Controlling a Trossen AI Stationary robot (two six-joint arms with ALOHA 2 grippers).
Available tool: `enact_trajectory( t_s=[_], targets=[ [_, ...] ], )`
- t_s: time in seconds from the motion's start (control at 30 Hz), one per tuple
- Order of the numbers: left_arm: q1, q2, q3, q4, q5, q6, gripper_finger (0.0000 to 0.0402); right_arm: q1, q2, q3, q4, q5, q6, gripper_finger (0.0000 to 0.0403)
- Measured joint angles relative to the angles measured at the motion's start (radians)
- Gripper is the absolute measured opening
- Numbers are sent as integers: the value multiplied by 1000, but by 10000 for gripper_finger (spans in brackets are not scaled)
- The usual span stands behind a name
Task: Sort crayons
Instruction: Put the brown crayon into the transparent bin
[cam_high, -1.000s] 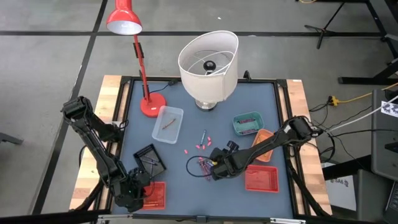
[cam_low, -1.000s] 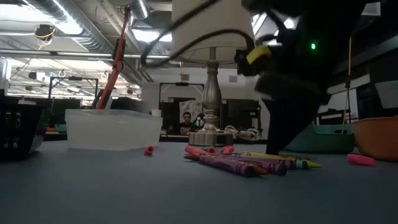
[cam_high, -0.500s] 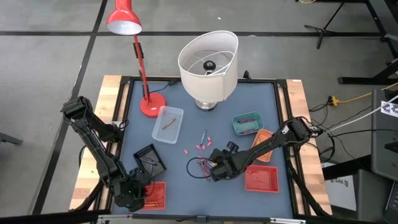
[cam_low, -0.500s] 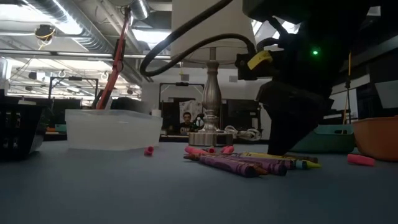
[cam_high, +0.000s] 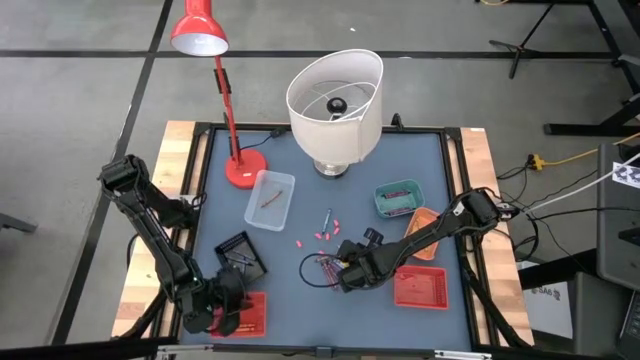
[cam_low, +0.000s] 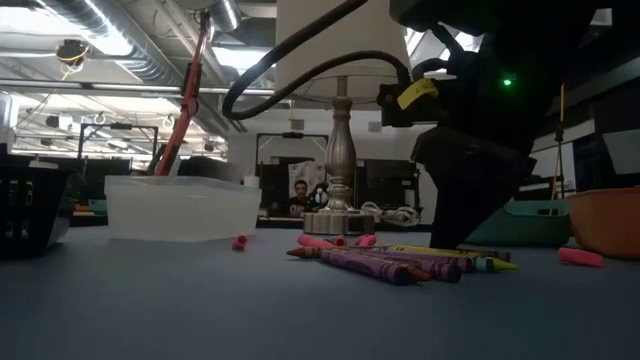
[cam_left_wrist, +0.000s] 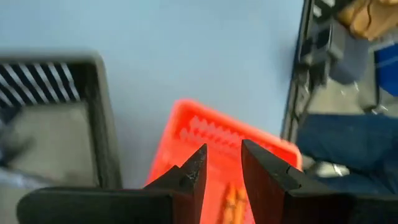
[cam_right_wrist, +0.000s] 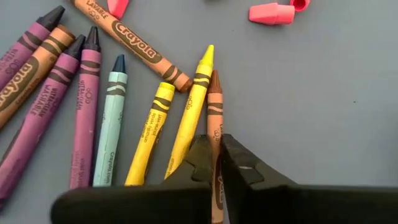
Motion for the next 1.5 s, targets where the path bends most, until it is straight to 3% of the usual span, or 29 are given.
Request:
enact_trajectory(
  t_s=[0.2,0.33,0.77,1.07,1.27,1.5],
  targets=[
    [4,0,0,32,-182,144,85,0,-3,0,2,6,-45,21],
    [21,0,0,46,-246,194,85,-1,1,27,-33,15,-105,16],
    [104,0,0,46,-250,300,85,-80,2,250,-101,102,-508,14],
    [133,0,0,46,-246,350,85,-199,0,300,129,97,-976,15],
    [136,0,0,46,-244,351,85,-294,3,301,302,-69,-1205,16],
    [136,0,0,46,-244,351,85,-393,4,301,469,-298,-1298,16]
  ],
)
